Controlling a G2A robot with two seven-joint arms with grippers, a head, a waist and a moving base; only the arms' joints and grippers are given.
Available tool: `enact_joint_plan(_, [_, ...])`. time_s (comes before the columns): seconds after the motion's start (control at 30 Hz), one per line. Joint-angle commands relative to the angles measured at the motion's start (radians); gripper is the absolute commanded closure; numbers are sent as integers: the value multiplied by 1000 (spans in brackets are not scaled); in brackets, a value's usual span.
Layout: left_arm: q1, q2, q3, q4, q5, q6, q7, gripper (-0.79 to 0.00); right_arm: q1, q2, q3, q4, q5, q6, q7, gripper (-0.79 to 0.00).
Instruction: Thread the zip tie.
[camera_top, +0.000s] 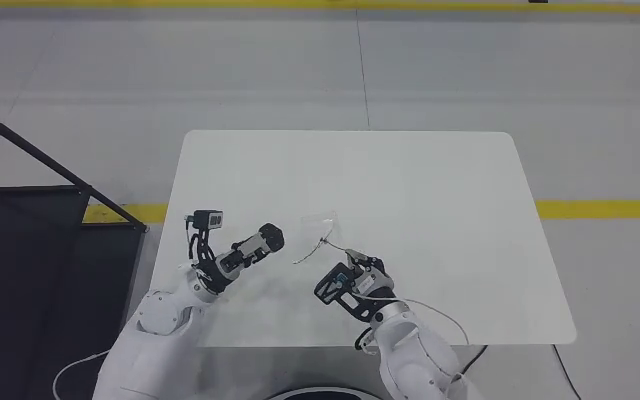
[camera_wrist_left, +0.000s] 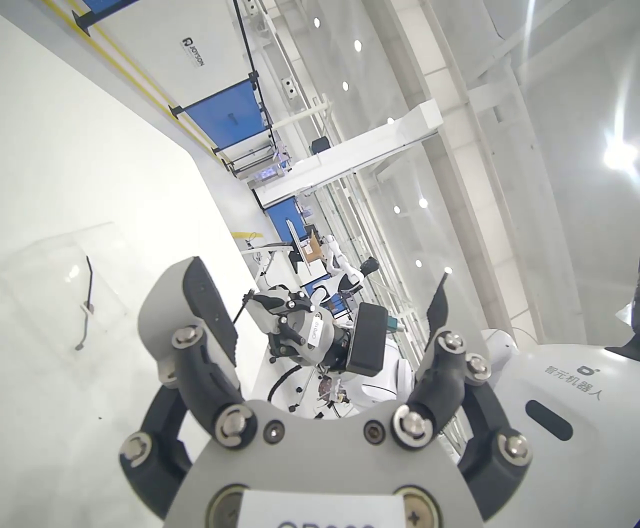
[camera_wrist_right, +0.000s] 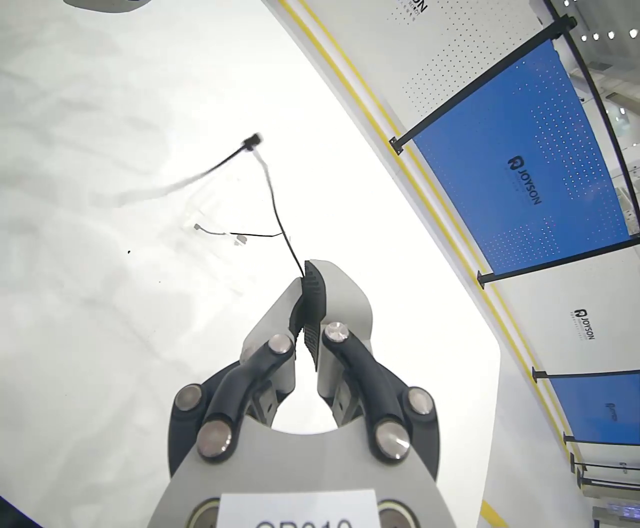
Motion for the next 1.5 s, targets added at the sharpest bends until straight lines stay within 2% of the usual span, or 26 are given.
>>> enact_joint_plan(0.0, [2,-1,0,-10,5,11,23,-785,1,0,-2,-1,20,-44,0,0])
enact_joint_plan(0.1, [11,0,-15,-17,-11,-2,54,-785,23,-9,1,-4,89,-67,82,0])
enact_joint_plan(0.23, [32,4,-45,-25,-23,-22,62,-785,101,-32,-5,15,264,-112,259,0])
enact_joint_plan(0.4, [54,9,-70,-32,-44,-30,51,-785,246,-66,-18,94,464,-85,514,0])
enact_joint_plan(0.53, [55,10,-72,-28,-53,-30,45,-785,342,-90,-40,159,545,-38,618,0])
enact_joint_plan(0.73, [40,9,-59,-15,-56,-24,40,-785,423,-112,-66,214,566,13,701,0])
enact_joint_plan(0.97, [27,9,-46,-5,-48,-20,42,-785,501,-135,-102,278,583,18,775,0])
enact_joint_plan(1.03, [25,9,-44,-3,-49,-18,42,-785,512,-139,-111,289,578,19,787,-6])
enact_joint_plan(1.07, [24,9,-43,-1,-50,-18,42,-785,517,-142,-115,294,574,19,796,-52])
enact_joint_plan(1.2, [21,9,-40,3,-50,-17,44,-785,529,-150,-128,307,565,22,809,-114])
enact_joint_plan(1.47, [19,9,-38,6,-49,-21,48,-785,537,-160,-135,319,556,17,818,-95])
